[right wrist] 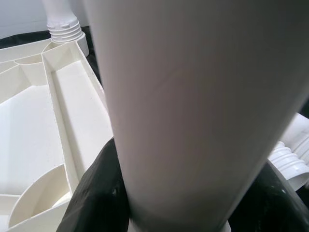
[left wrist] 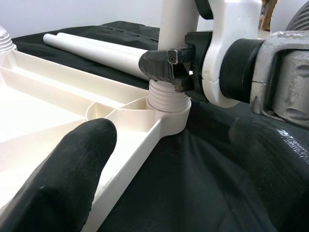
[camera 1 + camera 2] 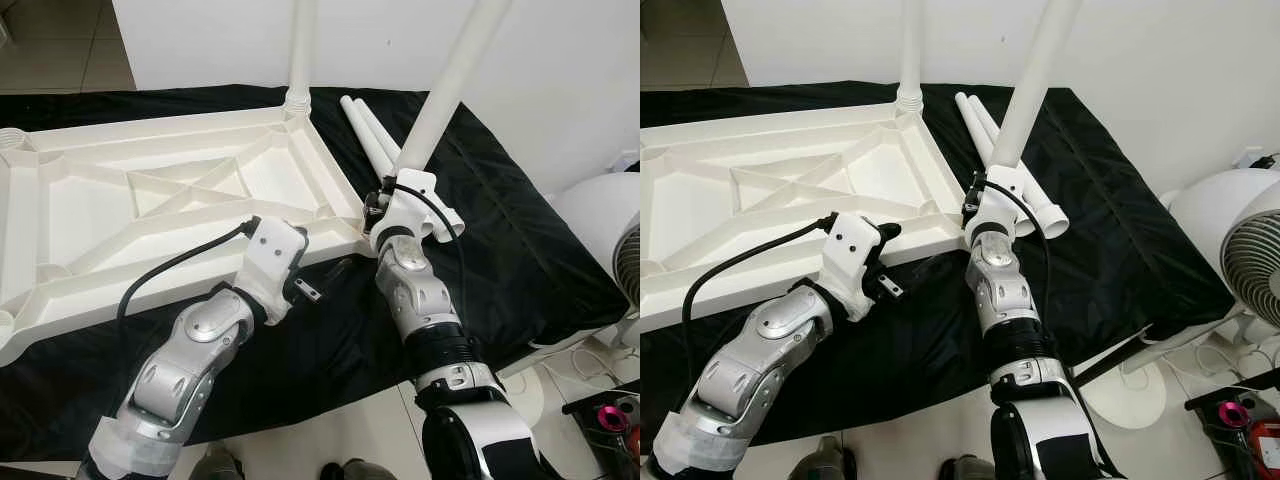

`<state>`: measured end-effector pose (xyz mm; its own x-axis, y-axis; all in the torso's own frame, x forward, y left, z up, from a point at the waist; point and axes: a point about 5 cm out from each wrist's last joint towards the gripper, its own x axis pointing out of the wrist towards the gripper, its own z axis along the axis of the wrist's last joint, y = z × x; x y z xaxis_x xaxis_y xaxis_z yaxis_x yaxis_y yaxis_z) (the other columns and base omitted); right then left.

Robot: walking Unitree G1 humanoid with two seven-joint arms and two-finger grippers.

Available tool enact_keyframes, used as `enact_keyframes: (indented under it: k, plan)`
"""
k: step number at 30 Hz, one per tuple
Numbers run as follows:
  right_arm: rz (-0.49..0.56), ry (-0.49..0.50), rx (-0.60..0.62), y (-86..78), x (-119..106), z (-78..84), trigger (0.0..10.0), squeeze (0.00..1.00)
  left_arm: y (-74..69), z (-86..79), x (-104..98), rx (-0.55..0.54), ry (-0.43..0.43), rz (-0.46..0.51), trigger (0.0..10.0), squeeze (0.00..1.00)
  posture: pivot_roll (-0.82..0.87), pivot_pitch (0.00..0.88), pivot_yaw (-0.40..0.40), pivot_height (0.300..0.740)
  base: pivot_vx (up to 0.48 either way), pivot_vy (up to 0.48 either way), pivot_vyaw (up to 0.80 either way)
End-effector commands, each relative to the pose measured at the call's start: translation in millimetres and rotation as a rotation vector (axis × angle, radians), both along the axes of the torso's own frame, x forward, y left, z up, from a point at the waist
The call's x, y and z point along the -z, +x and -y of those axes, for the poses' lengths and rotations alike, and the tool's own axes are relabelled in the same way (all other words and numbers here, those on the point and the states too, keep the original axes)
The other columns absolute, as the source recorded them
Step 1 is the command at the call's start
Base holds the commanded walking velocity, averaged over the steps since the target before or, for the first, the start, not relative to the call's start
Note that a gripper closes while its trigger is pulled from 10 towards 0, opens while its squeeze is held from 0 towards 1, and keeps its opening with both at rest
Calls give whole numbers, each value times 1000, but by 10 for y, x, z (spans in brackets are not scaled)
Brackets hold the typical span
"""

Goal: Building children table

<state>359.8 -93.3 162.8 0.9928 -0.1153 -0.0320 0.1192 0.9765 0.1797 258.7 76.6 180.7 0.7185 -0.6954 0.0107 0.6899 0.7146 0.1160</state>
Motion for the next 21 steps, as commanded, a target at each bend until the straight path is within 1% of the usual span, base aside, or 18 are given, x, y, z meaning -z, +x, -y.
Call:
enact_keyframes:
  k: [1, 4, 5, 6, 8, 10, 12, 13, 14, 15, 16, 17, 19, 21]
  plan:
    - [-66, 38, 91, -107, 205, 20, 10000, 0, -15, 17, 24, 19, 13, -5, 10000, 0, 26, 54, -93, 740, 0, 0, 0]
    - [-66, 49, 111, -118, 210, 19, 10000, 0, -15, 17, 25, 19, 13, -5, 10000, 0, 26, 54, -93, 740, 0, 0, 0]
    - [-60, 53, 76, -139, 207, -77, 10000, 0, -14, 21, 24, 18, 12, -5, 10000, 0, 28, 54, -95, 740, 0, 0, 0]
    - [-60, 53, 76, -139, 207, -77, 10000, 0, -14, 21, 24, 18, 12, -5, 10000, 0, 28, 54, -95, 740, 0, 0, 0]
    - [-31, 45, 12, -151, 176, -175, 10000, 0, -13, 27, 23, 18, 10, -5, 10000, 0, 28, 55, -97, 740, 0, 0, 0]
    - [-14, 42, -3, -151, 158, -190, 10000, 0, -13, 30, 23, 18, 10, -5, 10000, 0, 28, 55, -97, 740, 0, 0, 0]
    - [7, 43, -3, -125, 128, -118, 10000, 0, -16, 35, 23, 19, 9, -5, 10000, 0, 27, 54, -99, 740, 0, 0, 0]
    - [31, 53, -22, -113, 105, -80, 10000, 784, -17, 37, 24, 19, 10, -5, 10000, 0, 28, 54, -99, 740, 0, 0, 0]
    - [49, 58, -37, -106, 88, -57, 10000, 784, -18, 38, 24, 19, 10, -5, 10000, 0, 28, 54, -99, 740, 0, 0, 0]
    - [80, 51, -54, -107, 60, -34, 10000, 1000, -19, 40, 25, 19, 10, -5, 10000, 0, 29, 54, -100, 740, 0, 0, 0]
    - [105, 44, -70, -107, 37, -13, 10000, 1000, -20, 41, 25, 19, 10, -5, 10000, 0, 29, 54, -100, 740, 0, 0, 0]
    - [105, 44, -70, -107, 37, -13, 10000, 1000, -20, 41, 25, 19, 10, -5, 10000, 0, 29, 54, -100, 740, 0, 0, 0]
    - [123, 24, -73, -84, 14, 79, 10000, 1000, -26, 48, 24, 23, 11, -5, 10000, 0, 25, 54, -97, 740, 0, 0, 0]
    - [123, 24, -73, -84, 14, 79, 10000, 1000, -26, 48, 24, 23, 11, -5, 10000, 0, 25, 54, -97, 740, 0, 0, 0]
